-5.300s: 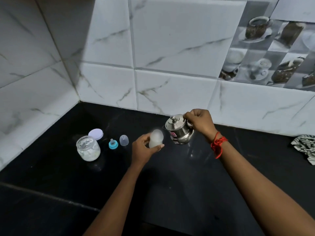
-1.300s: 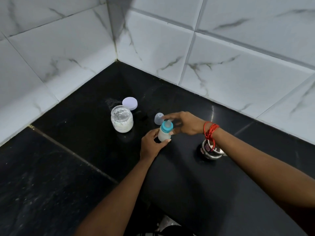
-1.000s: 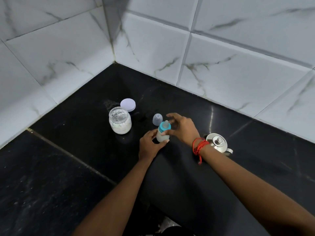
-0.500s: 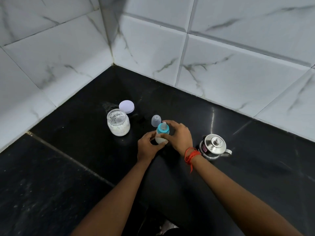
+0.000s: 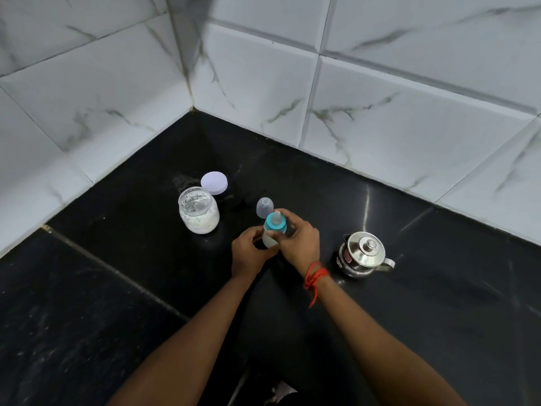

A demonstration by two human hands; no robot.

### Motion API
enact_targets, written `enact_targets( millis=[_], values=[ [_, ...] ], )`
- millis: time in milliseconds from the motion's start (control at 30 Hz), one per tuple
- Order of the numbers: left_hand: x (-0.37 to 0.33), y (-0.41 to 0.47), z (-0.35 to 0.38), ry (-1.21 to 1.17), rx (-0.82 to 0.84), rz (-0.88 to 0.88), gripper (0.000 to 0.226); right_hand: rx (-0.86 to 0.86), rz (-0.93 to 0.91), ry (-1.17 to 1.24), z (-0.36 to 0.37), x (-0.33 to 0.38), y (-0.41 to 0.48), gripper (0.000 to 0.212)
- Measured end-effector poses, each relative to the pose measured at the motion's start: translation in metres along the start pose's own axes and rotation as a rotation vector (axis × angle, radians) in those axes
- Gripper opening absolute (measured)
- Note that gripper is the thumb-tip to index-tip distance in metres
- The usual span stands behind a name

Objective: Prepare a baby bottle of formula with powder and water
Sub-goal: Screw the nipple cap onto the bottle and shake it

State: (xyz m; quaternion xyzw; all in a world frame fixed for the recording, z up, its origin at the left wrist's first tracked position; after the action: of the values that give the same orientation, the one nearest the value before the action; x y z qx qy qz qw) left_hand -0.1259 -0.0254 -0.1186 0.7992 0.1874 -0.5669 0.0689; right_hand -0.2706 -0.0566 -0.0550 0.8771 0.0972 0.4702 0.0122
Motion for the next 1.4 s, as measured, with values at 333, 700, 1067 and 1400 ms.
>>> enact_targets(
  millis=[333,700,1067,1400],
  values=[
    [0.001,0.007,-0.004,-0.03,0.16,-0.011,0.045,0.207,-0.043,0.047,-0.009,0.012,0.005,0.056],
    [0.013,0.004,-0.021,0.134,0.163,0.15,0.06,0.619,-0.274,-0.684,0.005,0.036,0.106,0.067],
    [0.017,0.008,-0.021,0.144,0.147,0.169,0.06,0.504,-0.286,-0.577,0.007,0.04,0.117,0.053],
    [0.015,0.007,-0.021,0.195,0.149,0.17,0.061,0.523,-0.516,-0.536,-0.047,0.083,0.042,0.052]
  ],
)
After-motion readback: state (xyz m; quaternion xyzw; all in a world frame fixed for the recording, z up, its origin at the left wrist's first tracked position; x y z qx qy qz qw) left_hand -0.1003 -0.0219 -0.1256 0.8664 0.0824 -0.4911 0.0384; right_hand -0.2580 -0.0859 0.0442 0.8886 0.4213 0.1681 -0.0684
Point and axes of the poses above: each hand's wrist, its own y-axis towards the middle knuckle, its own z-axis out of the palm, x = y × z, the point moved 6 cm from there along y, towards the middle knuckle, and after that the axes turned 8 degrees about -z, right-handed, at the moved point
